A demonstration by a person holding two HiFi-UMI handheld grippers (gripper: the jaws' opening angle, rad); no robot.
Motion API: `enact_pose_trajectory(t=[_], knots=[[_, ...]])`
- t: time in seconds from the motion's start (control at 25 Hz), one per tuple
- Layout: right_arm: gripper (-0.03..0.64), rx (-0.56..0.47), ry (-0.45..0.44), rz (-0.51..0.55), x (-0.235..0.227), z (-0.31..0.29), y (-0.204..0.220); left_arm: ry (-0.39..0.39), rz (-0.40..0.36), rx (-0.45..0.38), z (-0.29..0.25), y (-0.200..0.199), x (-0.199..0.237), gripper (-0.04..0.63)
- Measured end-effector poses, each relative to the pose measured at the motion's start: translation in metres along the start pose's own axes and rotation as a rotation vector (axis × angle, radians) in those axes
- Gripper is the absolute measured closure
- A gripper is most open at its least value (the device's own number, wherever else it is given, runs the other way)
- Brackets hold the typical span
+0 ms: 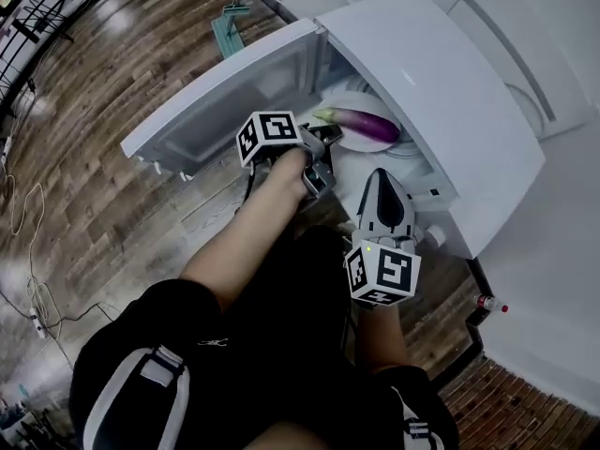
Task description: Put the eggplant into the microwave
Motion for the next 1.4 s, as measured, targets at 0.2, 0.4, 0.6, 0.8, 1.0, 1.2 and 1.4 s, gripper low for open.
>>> enact_pose_trajectory(t=[0.2, 0.4, 0.6, 0.8, 1.0, 1.2, 1.4], knots=[[0.612, 0.021, 0.006, -0.009, -0.004, 0.003, 0.013, 0.029, 0.008, 0.005, -0.024, -0.001, -0.001, 0.577], [0.612, 0.055, 0.028, -0.013, -0.006, 0.007, 0.019, 0.017, 0.013, 0.004, -0.039, 0.0, -0.009, 0.577], [0.612, 0.06, 0.052, -0.023, -0.005, 0.014, 0.023, 0.013, -0.026, 0.035, -0.052, 0.002, -0.022, 0.577], [0.612, 0.071, 0.075, -0.019, -0.006, 0.025, 0.019, -0.029, -0.066, 0.049, -0.067, 0.0, -0.032, 0.577], [0.612, 0.07, 0.102, -0.037, -0.014, 0.035, 0.014, -0.09, -0.122, 0.077, -0.086, -0.001, -0.041, 0.577], [0.612, 0.062, 0.127, -0.061, -0.021, 0.039, 0.017, -0.14, -0.17, 0.129, -0.099, 0.001, -0.042, 0.577], [0.612, 0.067, 0.122, -0.061, -0.017, 0.041, 0.02, -0.193, -0.335, 0.16, -0.103, -0.001, -0.049, 0.564]])
Point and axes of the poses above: the fingertips, and each gripper's own axes: z backward along the fingers, x to its left, y out of its underside, the point moved 8 cm from there along z, backward along the fingers
